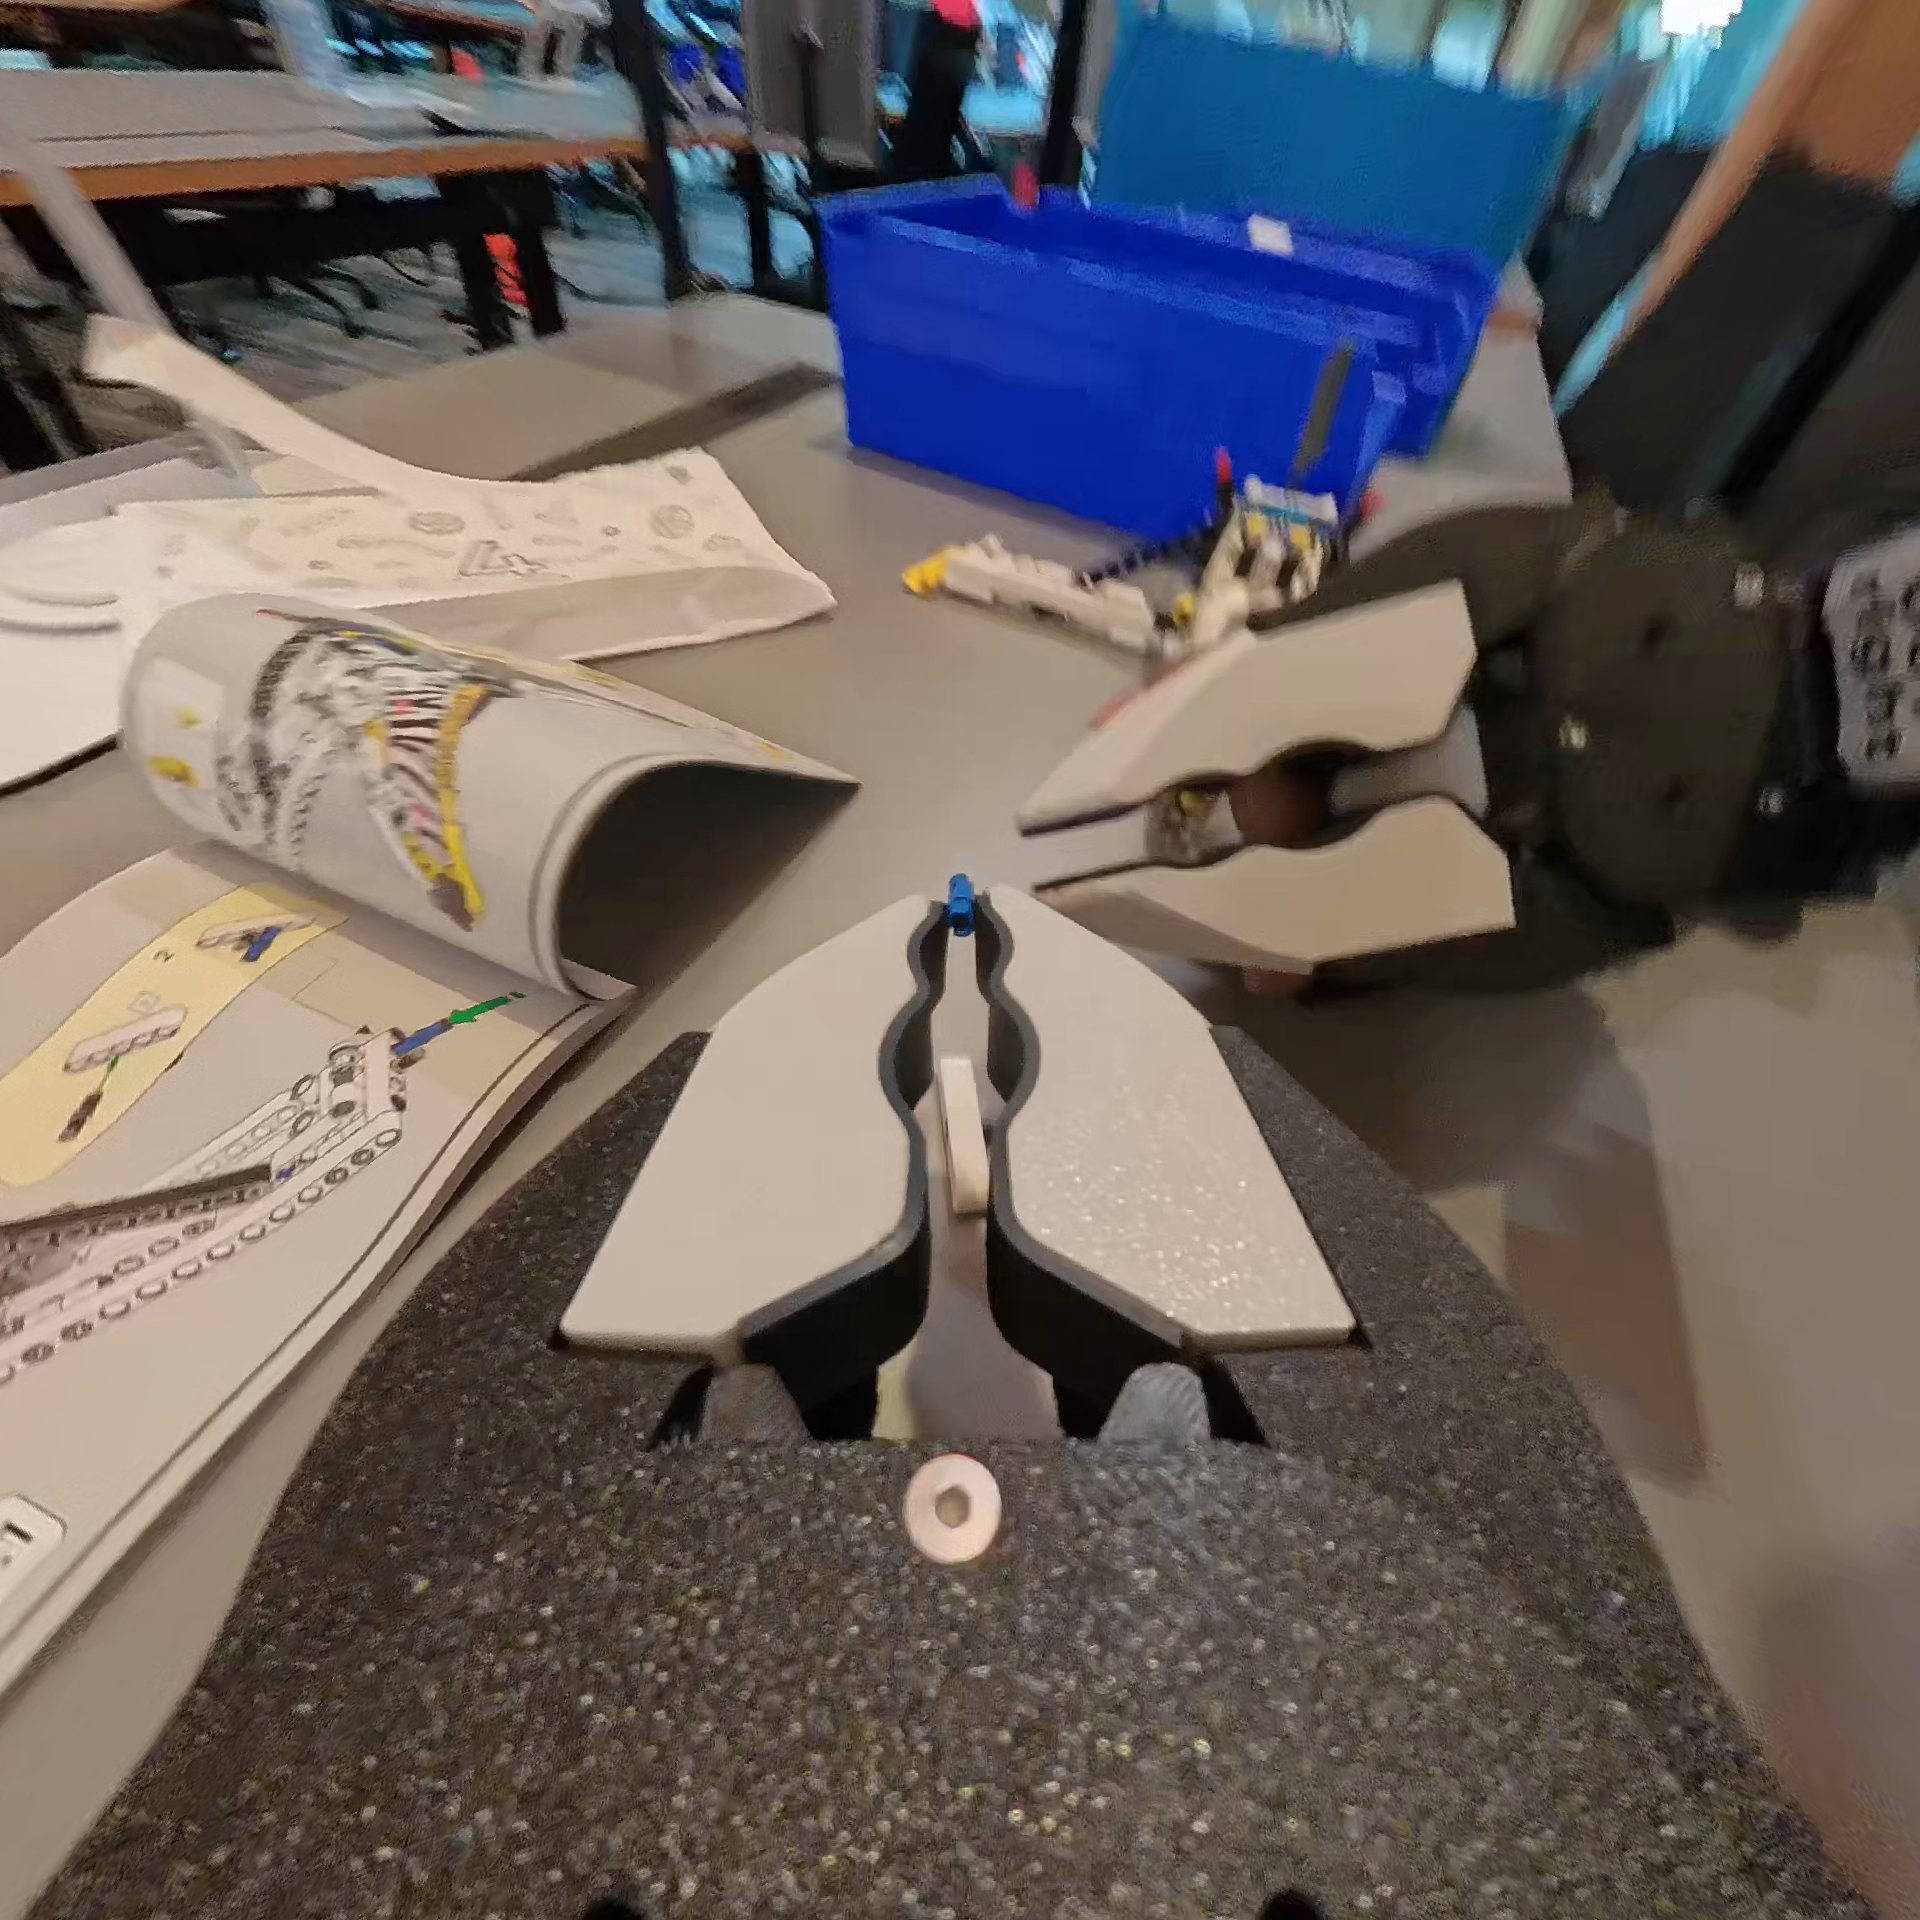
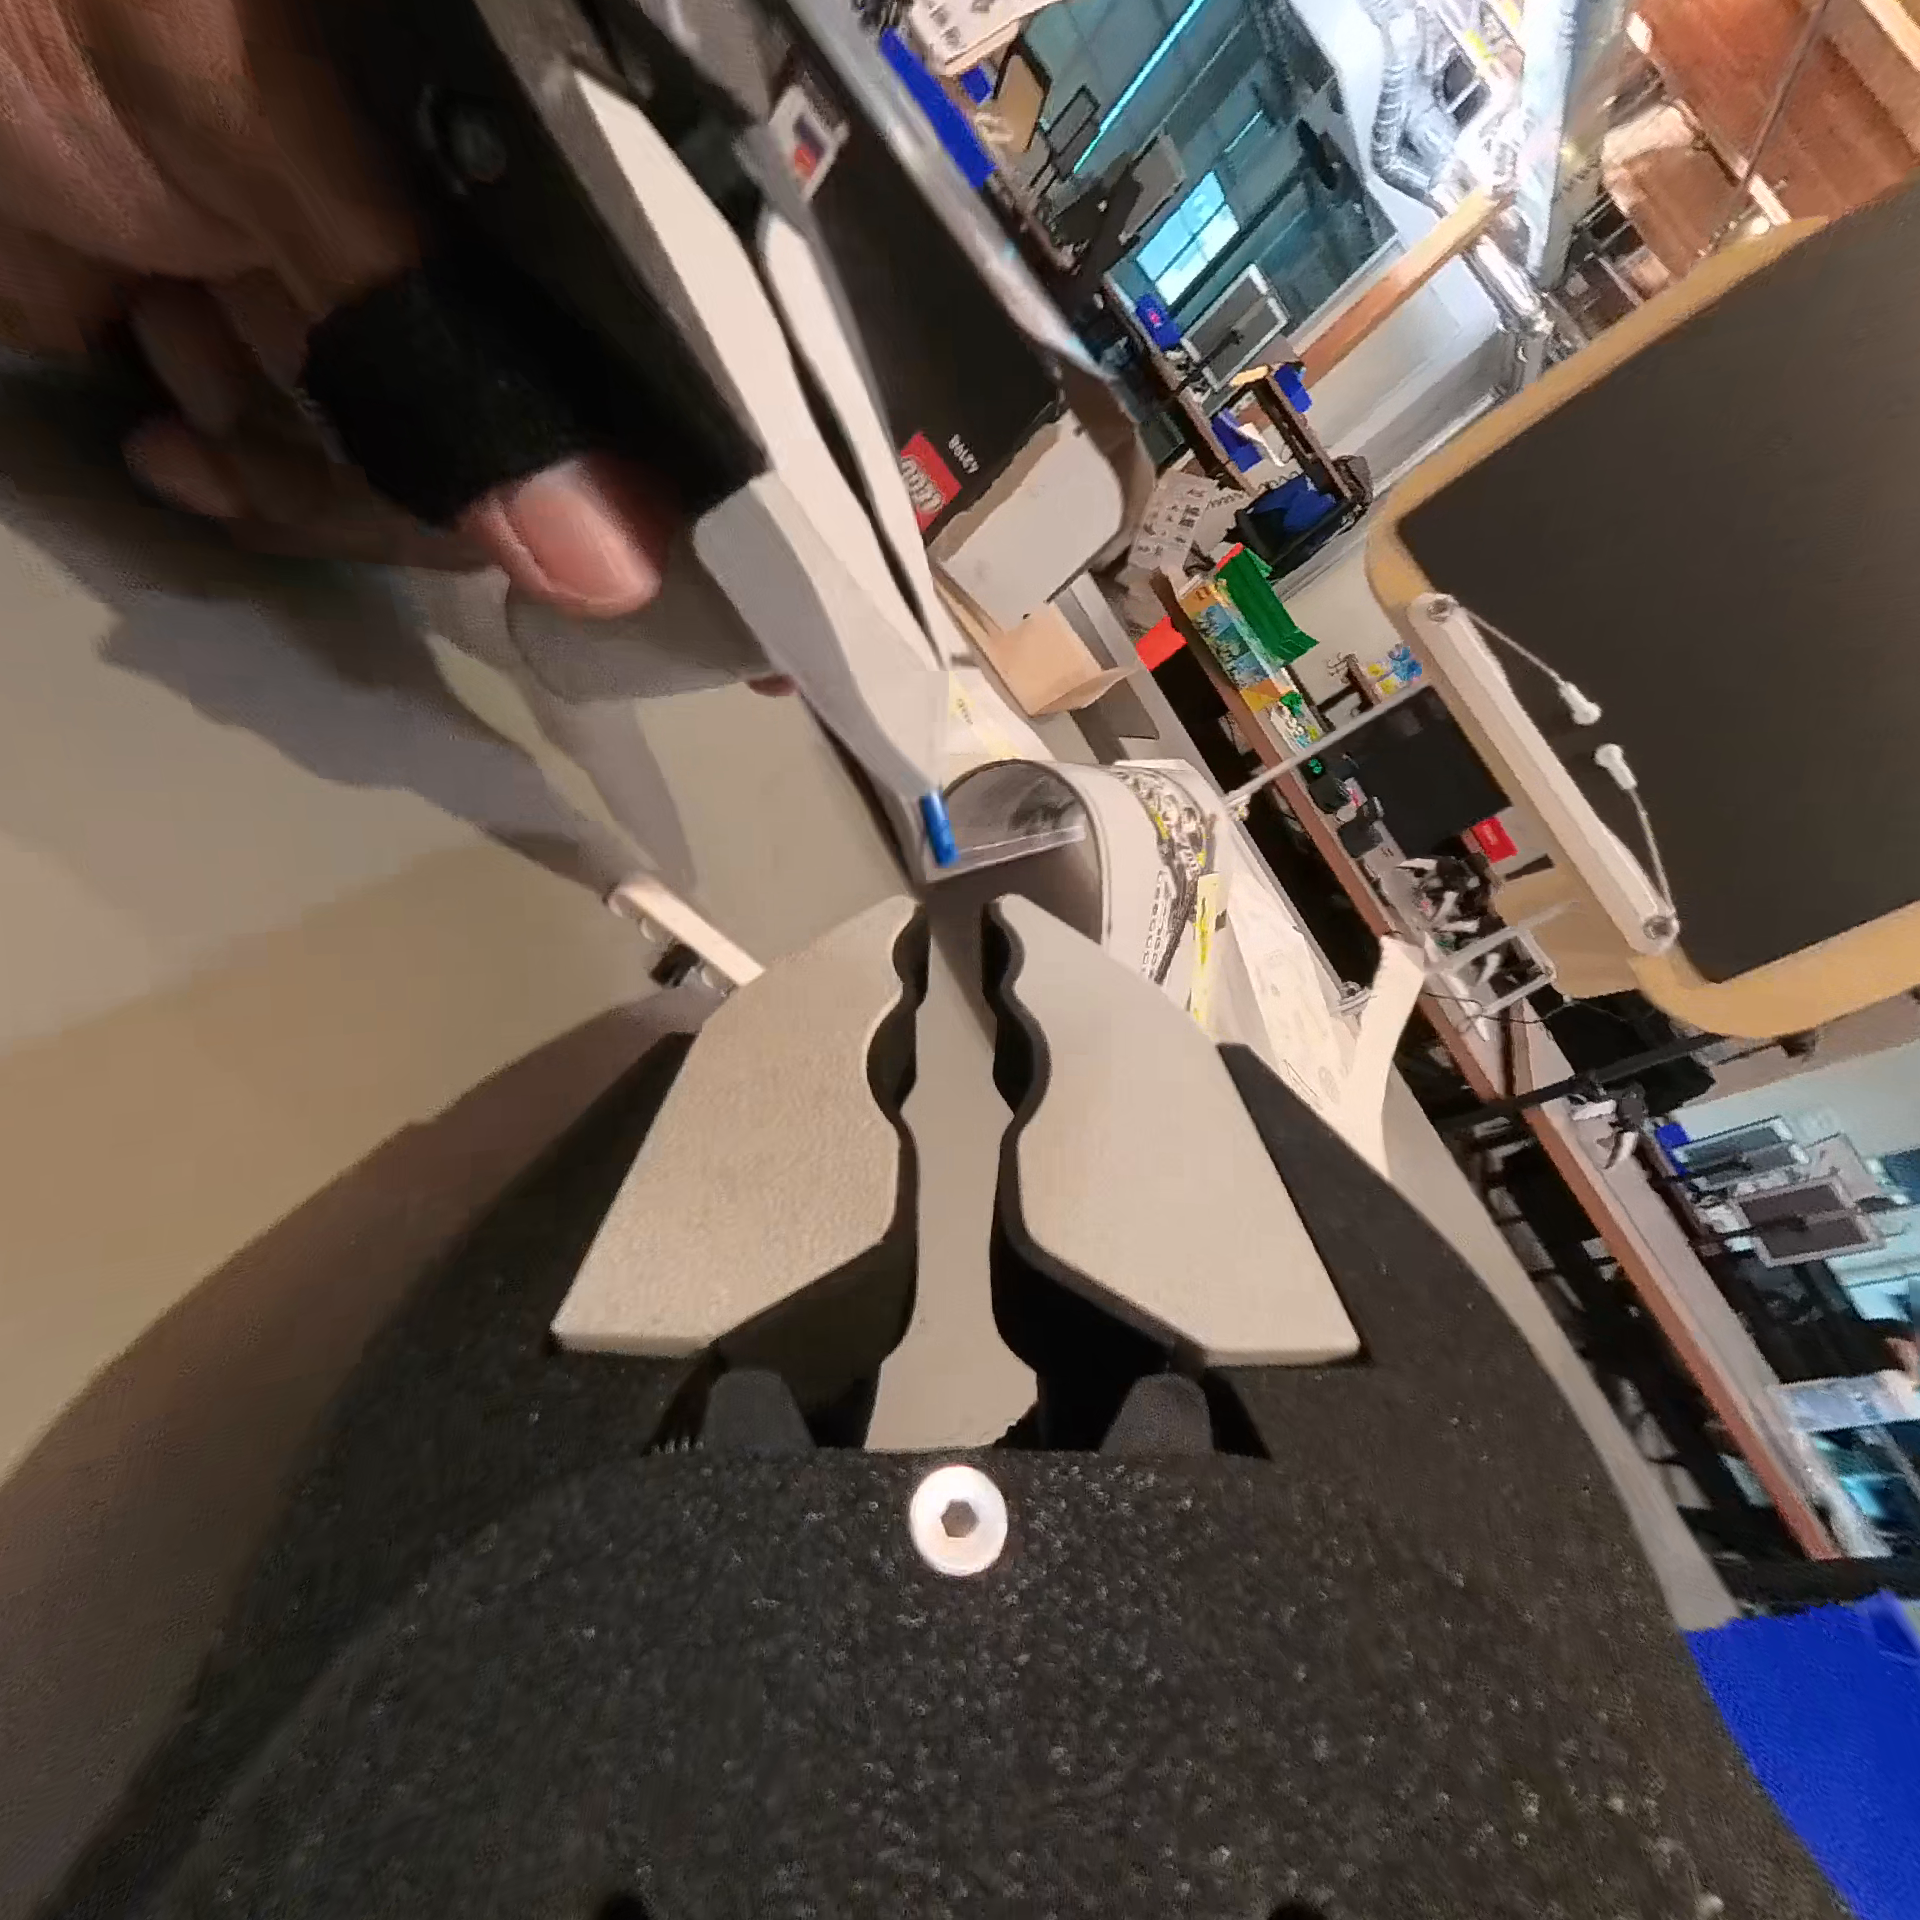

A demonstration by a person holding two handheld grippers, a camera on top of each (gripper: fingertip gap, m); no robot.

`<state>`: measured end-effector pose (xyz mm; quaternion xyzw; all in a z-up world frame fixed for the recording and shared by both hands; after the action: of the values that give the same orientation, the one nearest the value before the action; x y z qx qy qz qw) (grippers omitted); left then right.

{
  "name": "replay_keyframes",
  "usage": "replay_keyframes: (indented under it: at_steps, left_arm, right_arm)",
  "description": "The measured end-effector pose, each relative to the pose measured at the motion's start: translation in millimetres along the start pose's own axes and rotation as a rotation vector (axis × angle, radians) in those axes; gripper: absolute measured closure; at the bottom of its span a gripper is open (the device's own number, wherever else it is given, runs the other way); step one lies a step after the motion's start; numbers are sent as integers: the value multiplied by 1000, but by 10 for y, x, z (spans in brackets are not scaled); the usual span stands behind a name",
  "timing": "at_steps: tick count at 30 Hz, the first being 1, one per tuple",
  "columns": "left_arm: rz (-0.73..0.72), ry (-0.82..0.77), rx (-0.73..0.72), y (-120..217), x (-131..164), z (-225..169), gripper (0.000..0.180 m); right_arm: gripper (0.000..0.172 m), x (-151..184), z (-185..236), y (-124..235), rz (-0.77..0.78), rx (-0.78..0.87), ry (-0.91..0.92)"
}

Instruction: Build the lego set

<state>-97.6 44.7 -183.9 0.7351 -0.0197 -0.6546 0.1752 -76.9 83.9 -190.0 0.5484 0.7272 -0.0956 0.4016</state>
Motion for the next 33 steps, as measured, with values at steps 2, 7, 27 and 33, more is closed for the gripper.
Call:
replay_keyframes:
  at_steps: [2, 7, 27, 33]
  left_arm:
    - [-81, 159, -4, 31, -115, 70, 176]
    - [-259, 530, 48, 63, -296, 129, 176]
    - [-349, 808, 226, -36, -360, -90, 176]
    - [-371, 878, 261, -22, -361, -76, 176]
  right_arm:
    - [162, -43, -52, 31, -46, 4, -63]
    - [161, -187, -176, 73, -146, 52, -160]
    - [152, -338, -225, 56, -200, 106, -245]
    - [150, -285, -263, 58, -179, 118, -262]
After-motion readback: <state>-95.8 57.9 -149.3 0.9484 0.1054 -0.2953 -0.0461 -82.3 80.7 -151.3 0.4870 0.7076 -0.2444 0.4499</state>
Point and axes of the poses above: each gripper's, where its closed fingertips meet, y back along the fingers, x out of its underside, z = x × y across the jaws, the point moved 2 cm from there along y, back along the fingers, and after that the axes turned 7 degrees about -x, right-handed, at the moved point
